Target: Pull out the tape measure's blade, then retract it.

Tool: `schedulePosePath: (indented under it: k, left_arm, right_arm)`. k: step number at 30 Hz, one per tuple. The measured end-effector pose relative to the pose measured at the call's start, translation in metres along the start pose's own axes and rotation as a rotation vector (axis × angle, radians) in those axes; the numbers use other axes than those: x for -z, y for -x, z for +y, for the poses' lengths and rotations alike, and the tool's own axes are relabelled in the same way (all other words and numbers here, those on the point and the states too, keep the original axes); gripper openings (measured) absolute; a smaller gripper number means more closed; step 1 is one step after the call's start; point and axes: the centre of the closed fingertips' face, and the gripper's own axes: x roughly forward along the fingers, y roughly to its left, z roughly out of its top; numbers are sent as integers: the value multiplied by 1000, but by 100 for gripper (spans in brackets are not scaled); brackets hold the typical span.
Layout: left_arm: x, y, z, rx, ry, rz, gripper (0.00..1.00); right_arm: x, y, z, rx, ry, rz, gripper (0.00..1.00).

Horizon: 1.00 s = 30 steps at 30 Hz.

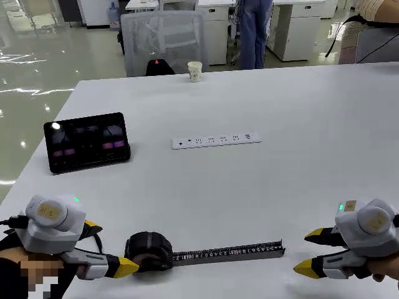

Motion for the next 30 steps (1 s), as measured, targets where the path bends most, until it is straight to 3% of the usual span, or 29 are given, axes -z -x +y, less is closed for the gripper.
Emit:
schedulePosePath:
  k: [10,14,21,30]
  left_arm:
    - [24,23,6,-60,30,-34,84]
    - [33,30,3,-72,38,-39,89]
    - [48,40,-1,-84,44,-46,96]
    - [62,53,-7,-95,80,-56,98]
  right_arm:
    - [21,19,10,50,-43,-38,56]
    - [26,27,13,63,-53,-42,61]
    - [37,42,14,91,-6,-33,74]
    - [51,54,16,92,-71,-53,91]
